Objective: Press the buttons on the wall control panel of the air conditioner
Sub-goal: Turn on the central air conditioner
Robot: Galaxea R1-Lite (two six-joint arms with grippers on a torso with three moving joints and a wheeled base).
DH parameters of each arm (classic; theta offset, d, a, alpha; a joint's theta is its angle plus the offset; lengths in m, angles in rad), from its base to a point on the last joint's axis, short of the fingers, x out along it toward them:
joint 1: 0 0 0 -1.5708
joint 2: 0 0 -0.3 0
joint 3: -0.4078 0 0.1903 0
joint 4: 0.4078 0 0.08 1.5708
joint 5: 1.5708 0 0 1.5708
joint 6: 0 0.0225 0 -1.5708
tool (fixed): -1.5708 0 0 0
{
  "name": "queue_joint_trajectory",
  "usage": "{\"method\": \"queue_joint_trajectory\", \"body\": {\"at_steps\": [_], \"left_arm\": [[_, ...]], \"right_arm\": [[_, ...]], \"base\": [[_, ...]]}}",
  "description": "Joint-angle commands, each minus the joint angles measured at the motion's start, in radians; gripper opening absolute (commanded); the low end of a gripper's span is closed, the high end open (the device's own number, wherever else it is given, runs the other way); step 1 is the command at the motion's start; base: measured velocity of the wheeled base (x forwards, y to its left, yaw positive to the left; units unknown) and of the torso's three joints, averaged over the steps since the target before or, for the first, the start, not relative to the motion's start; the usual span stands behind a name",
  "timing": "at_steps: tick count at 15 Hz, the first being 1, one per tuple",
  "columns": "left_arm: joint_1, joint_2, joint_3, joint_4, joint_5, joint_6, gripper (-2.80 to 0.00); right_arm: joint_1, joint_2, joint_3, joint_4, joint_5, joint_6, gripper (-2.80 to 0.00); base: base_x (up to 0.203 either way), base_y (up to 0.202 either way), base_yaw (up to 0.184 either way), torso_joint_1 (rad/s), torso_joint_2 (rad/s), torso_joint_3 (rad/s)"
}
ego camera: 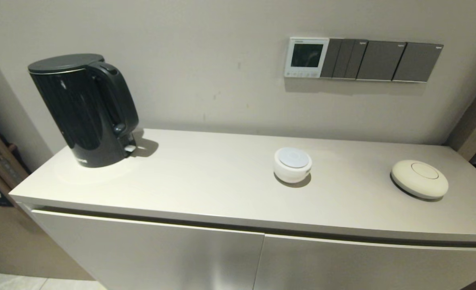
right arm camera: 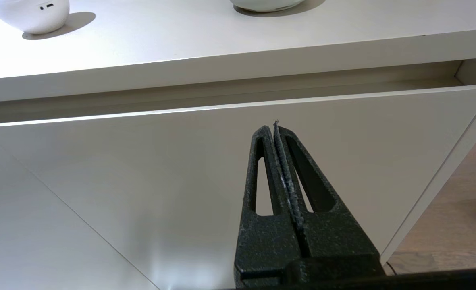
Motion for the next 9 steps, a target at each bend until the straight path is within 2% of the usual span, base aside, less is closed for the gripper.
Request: {"method": "queue_joint_trajectory", "body": {"at_steps": [1,9], "left_arm": [[0.001,0.001,0.000,0.000,0.000,0.000,-2.80],[0.001,0.000,0.000,0.000,0.000,0.000,-2.80]], "right_arm": [[-0.001,0.001,0.002,0.000,0.000,0.000,-2.80],[0.000,0.000,0.002,0.000,0.001,-0.002,-2.80]], "base": [[0.000,0.000,0.000,0.000,0.00,0.000],[0.000,0.000,0.000,0.000,0.00,0.000]]}}
